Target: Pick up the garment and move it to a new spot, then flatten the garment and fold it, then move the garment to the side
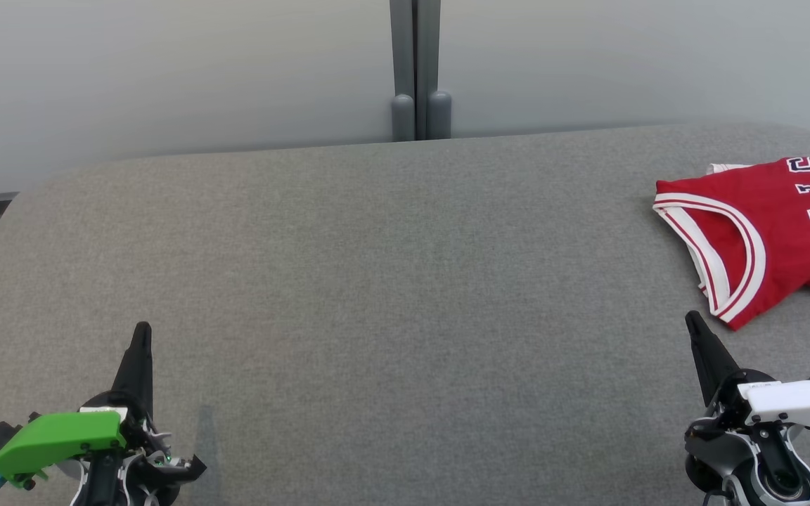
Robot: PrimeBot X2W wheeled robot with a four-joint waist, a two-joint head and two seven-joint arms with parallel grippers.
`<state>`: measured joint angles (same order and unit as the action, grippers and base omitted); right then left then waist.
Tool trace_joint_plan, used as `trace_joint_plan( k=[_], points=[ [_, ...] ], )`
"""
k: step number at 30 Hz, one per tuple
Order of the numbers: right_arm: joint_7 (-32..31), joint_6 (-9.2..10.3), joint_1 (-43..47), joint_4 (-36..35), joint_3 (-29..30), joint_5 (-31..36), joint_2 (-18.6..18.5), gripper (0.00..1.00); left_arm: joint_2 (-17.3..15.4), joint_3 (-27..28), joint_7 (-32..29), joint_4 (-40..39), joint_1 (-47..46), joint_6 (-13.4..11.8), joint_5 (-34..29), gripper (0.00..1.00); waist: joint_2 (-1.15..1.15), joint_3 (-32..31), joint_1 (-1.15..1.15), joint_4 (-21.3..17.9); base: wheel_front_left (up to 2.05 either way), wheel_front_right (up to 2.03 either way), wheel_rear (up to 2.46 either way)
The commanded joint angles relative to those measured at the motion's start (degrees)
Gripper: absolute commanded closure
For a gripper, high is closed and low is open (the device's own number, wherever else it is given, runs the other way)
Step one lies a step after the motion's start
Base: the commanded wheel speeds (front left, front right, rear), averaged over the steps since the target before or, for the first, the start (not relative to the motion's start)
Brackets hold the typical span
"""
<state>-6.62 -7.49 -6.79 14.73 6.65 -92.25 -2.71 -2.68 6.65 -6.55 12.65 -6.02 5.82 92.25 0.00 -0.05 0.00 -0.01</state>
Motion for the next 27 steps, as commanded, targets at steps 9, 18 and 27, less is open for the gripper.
trace_joint_plan(
  k=[9,18,27],
  points=[
    [-0.2,0.00,-0.4,-0.3,0.1,-0.1,-0.3,1.00,-0.4,0.1,-0.2,-0.2,-0.8,0.1,0.2,1.00,0.00,0.0,0.00,0.0,0.00,0.00,0.00],
    [-0.2,0.00,-0.4,-0.3,0.1,-0.1,-0.3,1.00,-0.4,0.1,-0.2,-0.2,-0.8,0.1,0.2,1.00,0.00,0.0,0.00,0.0,0.00,0.00,0.00],
    [-0.2,0.00,-0.4,-0.3,0.1,-0.1,-0.3,1.00,-0.4,0.1,-0.2,-0.2,-0.8,0.1,0.2,1.00,0.00,0.0,0.00,0.0,0.00,0.00,0.00]
  ],
)
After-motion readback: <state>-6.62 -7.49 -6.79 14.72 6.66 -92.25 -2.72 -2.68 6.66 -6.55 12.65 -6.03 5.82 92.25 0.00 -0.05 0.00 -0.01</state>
